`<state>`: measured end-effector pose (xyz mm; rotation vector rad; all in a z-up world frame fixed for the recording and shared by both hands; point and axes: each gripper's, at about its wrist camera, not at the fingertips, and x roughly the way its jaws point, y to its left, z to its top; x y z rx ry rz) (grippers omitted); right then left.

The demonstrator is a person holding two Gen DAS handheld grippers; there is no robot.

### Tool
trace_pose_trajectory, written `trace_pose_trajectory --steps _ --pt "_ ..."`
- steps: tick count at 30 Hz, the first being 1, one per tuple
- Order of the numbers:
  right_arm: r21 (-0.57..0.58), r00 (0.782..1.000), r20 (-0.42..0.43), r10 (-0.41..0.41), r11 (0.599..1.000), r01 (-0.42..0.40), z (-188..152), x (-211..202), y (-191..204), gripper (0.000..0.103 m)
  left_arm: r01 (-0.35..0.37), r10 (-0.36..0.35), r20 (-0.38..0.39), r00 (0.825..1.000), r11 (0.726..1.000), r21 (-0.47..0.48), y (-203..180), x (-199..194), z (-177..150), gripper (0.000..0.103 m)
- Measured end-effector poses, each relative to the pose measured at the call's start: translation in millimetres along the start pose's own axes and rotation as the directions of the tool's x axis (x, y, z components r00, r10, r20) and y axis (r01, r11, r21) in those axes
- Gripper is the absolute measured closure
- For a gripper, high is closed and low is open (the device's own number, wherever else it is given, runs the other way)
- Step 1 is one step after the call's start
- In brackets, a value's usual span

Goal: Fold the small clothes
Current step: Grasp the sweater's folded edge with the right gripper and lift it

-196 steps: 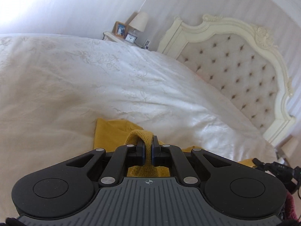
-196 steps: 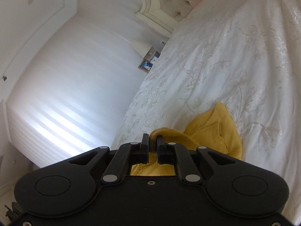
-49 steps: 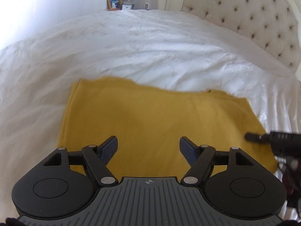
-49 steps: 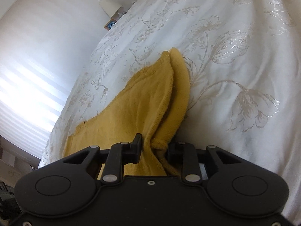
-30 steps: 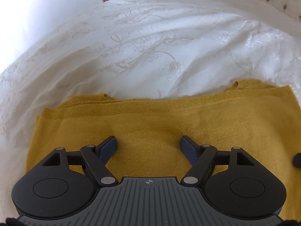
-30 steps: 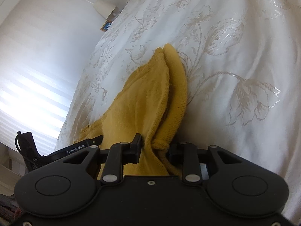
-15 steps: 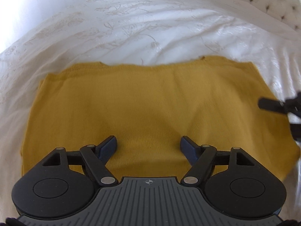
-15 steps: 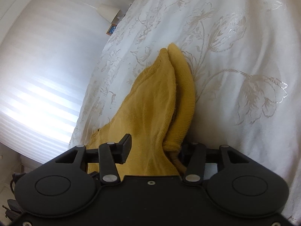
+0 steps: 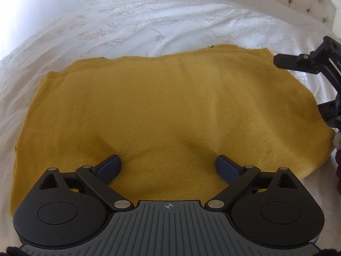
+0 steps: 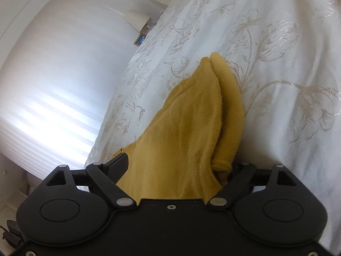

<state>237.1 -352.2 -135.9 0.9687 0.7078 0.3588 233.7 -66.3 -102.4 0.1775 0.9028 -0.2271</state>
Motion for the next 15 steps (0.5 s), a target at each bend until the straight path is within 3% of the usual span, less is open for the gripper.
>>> trace_pose_trajectory --steps 8,15 --pt "0.010 0.999 0.005 0.041 0.999 -0.041 1.8 -1.5 -5.7 0.012 0.029 -0.025 0.045 0.999 0.996 -0.080 34.8 -36.6 -16.5 0.015" --pt "-0.042 0.999 0.007 -0.037 0.998 0.037 0.3 -2.9 -6.4 0.044 0.048 -0.029 0.094 0.995 0.977 -0.208 95.4 -69.2 -28.6 0.015"
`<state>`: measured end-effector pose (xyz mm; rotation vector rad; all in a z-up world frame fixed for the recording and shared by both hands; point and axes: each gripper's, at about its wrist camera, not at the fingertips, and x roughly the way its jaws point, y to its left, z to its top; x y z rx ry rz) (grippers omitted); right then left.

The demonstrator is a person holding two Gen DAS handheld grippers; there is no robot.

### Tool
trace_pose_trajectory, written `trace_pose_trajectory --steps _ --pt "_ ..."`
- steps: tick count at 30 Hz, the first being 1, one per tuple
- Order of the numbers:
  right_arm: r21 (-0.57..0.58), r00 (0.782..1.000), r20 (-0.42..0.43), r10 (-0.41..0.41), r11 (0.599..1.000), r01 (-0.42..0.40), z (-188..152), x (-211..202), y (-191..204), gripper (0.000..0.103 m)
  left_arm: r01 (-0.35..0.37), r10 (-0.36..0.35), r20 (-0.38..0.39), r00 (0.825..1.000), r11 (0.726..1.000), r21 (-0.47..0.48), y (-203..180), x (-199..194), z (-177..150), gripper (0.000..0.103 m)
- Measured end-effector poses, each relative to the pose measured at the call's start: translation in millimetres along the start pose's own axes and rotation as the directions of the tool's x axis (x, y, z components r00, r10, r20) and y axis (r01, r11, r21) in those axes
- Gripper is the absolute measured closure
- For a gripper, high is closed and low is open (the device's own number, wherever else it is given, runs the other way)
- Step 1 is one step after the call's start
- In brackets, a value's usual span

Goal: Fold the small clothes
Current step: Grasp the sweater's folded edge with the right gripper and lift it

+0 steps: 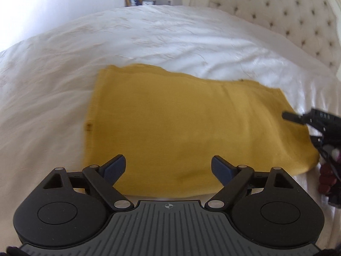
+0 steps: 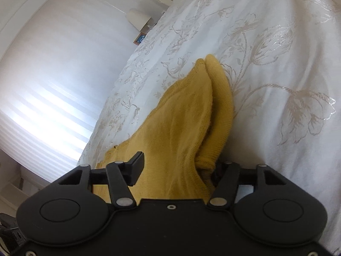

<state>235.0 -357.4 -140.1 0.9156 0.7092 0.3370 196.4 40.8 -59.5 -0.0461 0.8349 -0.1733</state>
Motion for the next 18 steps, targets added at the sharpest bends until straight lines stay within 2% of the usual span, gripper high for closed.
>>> trace_pose_trajectory --steps 2,4,5,8,12,18 --pt "-0.004 1.000 0.002 -0.018 1.000 0.018 -0.1 -1.8 -1.4 0.050 -0.014 0.014 0.013 1.000 1.000 -0.022 16.7 -7.8 4.2 0.015" --pt "-0.044 0.998 -0.004 -0.057 0.997 0.057 -0.6 -1.6 0.6 0.062 -0.030 0.031 0.032 0.999 0.999 -0.039 35.3 -12.2 8.8 0.015" --pt "-0.066 0.997 -0.007 -0.080 0.995 0.079 -0.9 -1.2 2.1 0.071 -0.036 0.037 0.037 0.999 0.998 -0.044 43.8 -13.3 10.8 0.015" --pt "-0.099 0.993 -0.006 -0.122 0.988 0.120 -2.2 -1.5 5.9 0.080 -0.067 0.070 0.049 0.996 0.996 -0.062 68.2 -14.3 14.9 0.015" --pt "-0.143 0.977 -0.007 -0.214 0.967 0.211 -2.4 0.4 23.8 0.081 -0.101 0.104 0.026 0.994 0.991 -0.087 94.9 -9.5 15.8 0.015" --pt "-0.270 0.926 -0.016 -0.377 0.893 0.359 10.9 2.2 84.6 0.082 -0.043 0.049 0.031 0.998 0.985 -0.167 127.1 -6.9 3.7 0.015"
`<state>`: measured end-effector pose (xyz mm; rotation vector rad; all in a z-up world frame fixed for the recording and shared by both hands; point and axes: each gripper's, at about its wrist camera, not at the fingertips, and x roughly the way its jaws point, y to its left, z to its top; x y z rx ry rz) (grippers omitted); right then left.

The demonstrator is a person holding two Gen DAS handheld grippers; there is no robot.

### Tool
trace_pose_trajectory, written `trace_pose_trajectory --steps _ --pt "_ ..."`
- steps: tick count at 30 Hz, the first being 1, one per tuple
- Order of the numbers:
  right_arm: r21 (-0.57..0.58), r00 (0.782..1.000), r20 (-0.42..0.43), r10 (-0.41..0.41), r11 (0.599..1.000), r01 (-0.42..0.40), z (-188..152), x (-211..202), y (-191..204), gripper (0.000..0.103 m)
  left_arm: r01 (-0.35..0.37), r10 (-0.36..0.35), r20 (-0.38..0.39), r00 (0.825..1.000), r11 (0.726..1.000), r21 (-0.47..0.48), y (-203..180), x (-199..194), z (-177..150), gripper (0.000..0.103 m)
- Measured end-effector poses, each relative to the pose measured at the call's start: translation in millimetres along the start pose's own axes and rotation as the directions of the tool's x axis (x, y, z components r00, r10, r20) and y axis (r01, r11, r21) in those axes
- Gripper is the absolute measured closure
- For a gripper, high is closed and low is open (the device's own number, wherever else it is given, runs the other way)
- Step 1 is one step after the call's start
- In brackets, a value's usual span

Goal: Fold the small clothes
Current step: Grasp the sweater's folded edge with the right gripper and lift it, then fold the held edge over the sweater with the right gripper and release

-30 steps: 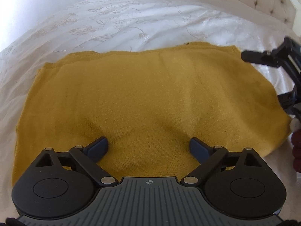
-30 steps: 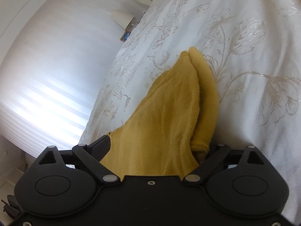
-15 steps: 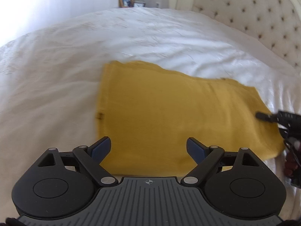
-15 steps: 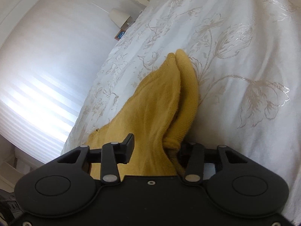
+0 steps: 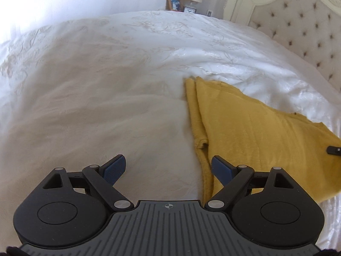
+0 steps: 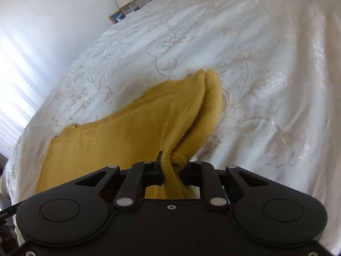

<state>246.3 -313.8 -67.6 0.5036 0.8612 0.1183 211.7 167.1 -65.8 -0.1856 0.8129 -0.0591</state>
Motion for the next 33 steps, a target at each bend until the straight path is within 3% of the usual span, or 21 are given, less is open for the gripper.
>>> trace_pose_trajectory --steps 4,8,18,25,30,33 --pt "-0.094 0.999 0.024 -0.027 0.995 0.029 14.1 -20.4 50.2 0.083 0.016 -0.016 0.008 1.000 1.000 -0.025 13.6 -9.1 -6.8 0.015" --pt "-0.179 0.999 0.041 0.019 0.984 -0.012 21.1 -25.8 106.4 0.083 0.041 -0.040 0.032 0.999 0.999 -0.027 21.0 -19.5 -7.7 0.015" --pt "-0.338 0.991 -0.091 0.102 0.932 -0.127 -16.3 39.5 230.7 0.084 0.026 -0.019 0.080 0.997 0.996 -0.090 43.9 -34.3 -3.9 0.015" --pt "-0.417 0.991 -0.136 0.018 0.906 -0.074 -48.3 80.0 272.2 0.084 0.014 -0.003 0.097 0.995 0.993 -0.117 53.1 -41.3 -0.5 0.015" --pt "-0.479 0.984 -0.178 -0.026 0.876 -0.063 -61.3 101.5 288.9 0.069 0.018 -0.008 0.091 0.996 0.993 -0.119 54.3 -39.5 -1.3 0.015" --pt "-0.478 0.971 -0.223 0.084 0.859 -0.184 -66.0 94.5 292.2 0.053 0.025 -0.015 0.087 0.996 0.993 -0.115 52.3 -37.8 -2.3 0.015"
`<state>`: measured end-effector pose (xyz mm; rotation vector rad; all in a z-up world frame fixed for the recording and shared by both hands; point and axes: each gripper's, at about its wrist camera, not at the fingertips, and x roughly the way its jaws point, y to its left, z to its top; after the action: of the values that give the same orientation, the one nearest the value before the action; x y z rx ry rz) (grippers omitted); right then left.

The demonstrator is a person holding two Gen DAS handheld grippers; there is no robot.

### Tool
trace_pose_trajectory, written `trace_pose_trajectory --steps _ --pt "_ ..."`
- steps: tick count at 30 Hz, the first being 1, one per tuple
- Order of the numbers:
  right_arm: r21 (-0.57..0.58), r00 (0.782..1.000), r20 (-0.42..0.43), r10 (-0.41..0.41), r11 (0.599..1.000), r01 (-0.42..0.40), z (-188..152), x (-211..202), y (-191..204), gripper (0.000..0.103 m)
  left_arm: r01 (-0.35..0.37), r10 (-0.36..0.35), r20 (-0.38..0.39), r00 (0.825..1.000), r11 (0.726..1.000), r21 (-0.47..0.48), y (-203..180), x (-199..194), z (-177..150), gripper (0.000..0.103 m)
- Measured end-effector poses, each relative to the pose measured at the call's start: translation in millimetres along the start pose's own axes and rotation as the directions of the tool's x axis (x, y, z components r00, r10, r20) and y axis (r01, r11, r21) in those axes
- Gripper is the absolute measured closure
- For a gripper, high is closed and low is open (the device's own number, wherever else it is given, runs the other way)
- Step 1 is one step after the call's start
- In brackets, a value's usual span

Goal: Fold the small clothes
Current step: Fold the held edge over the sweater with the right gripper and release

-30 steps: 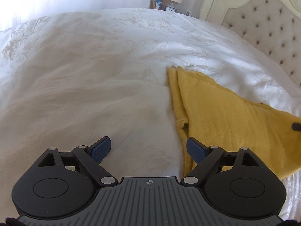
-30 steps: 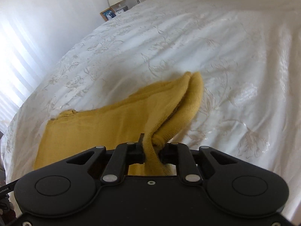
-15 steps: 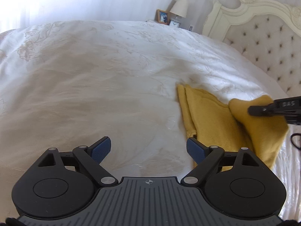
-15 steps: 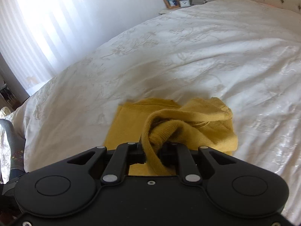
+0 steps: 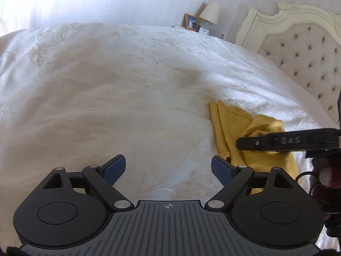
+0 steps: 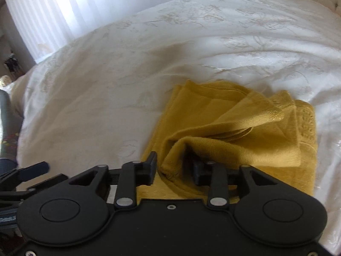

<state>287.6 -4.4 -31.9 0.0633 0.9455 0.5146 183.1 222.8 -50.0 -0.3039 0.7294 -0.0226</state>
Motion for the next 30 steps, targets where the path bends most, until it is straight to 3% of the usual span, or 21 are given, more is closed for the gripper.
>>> trace_pose_trajectory --steps 3,7,13,17,22,27,30 --pt "-0.002 0.991 0.037 0.127 0.992 -0.127 -2.5 -14.2 6.4 0.053 0.008 -0.008 -0.008 1.000 1.000 0.005 -0.9 3.8 -0.7 0.015" --pt "0.019 0.976 0.107 0.189 0.981 -0.192 -2.9 -38.1 -1.4 0.053 0.013 -0.013 -0.016 1.000 1.000 0.014 -4.0 6.4 -3.3 0.015" --pt "0.092 0.975 0.205 0.089 0.990 -0.110 -11.4 -71.2 -39.9 0.053 0.030 -0.030 -0.015 0.999 0.999 0.020 -5.7 7.1 -3.4 0.015" --pt "0.137 0.983 0.182 0.018 0.990 -0.043 -23.6 -70.6 -64.9 0.053 0.079 -0.080 0.032 0.996 0.997 0.010 -11.6 -1.2 -5.3 0.015" --pt "0.143 0.987 0.147 -0.062 0.989 0.040 -42.5 -60.8 -79.7 0.053 0.144 -0.151 0.072 0.986 0.986 0.085 -39.3 -4.2 -12.0 0.015" --pt "0.095 0.985 0.139 -0.104 0.991 0.091 -49.6 -48.8 -86.4 0.053 0.207 -0.219 0.043 0.975 0.959 0.195 -72.8 5.4 -27.0 0.015" --pt "0.059 0.982 0.151 -0.117 0.992 0.109 -43.4 -40.3 -86.5 0.053 0.221 -0.223 -0.020 0.975 0.948 0.230 -85.9 19.6 -38.3 0.015"
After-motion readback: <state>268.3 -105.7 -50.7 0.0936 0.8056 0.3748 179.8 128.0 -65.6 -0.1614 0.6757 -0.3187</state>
